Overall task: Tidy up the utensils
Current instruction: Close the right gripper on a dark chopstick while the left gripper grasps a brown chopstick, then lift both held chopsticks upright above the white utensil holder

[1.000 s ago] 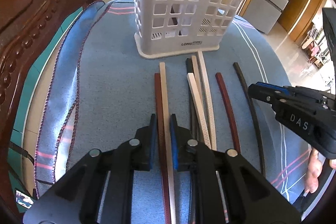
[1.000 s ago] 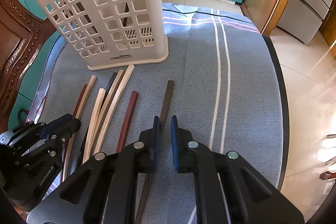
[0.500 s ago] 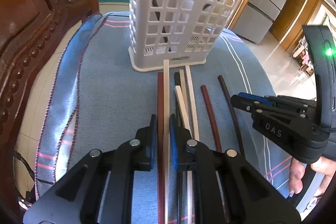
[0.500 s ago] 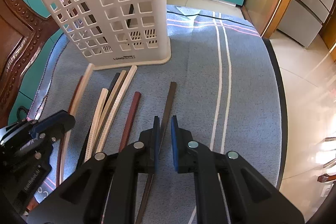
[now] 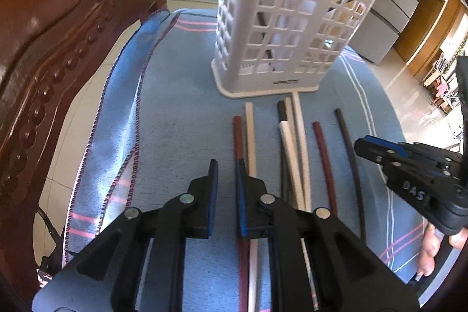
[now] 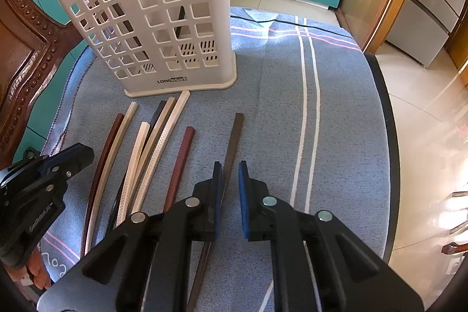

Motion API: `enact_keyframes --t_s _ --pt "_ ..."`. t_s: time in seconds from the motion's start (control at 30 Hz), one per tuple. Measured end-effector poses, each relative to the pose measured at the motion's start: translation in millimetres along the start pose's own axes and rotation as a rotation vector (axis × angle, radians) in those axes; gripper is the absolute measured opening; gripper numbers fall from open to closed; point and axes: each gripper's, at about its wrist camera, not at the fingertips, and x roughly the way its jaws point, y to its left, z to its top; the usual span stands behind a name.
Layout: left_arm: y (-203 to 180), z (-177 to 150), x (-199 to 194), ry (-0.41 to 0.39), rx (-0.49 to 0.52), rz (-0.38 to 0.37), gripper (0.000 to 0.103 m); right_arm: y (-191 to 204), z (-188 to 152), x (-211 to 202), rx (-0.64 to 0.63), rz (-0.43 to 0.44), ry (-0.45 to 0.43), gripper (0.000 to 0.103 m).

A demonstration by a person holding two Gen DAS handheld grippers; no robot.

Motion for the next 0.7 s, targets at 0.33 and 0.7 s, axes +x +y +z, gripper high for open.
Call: enact_keyframes --t_s 0.33,0.7 --pt "-11 -4 13 0.036 0.041 0.004 0.016 -6 -1 -1 0.008 -0.001 0.000 0.015" --pt "-3 3 15 0.027 0.012 0.045 0.016 -8 -1 11 0.021 -0.005 0.016 0.019"
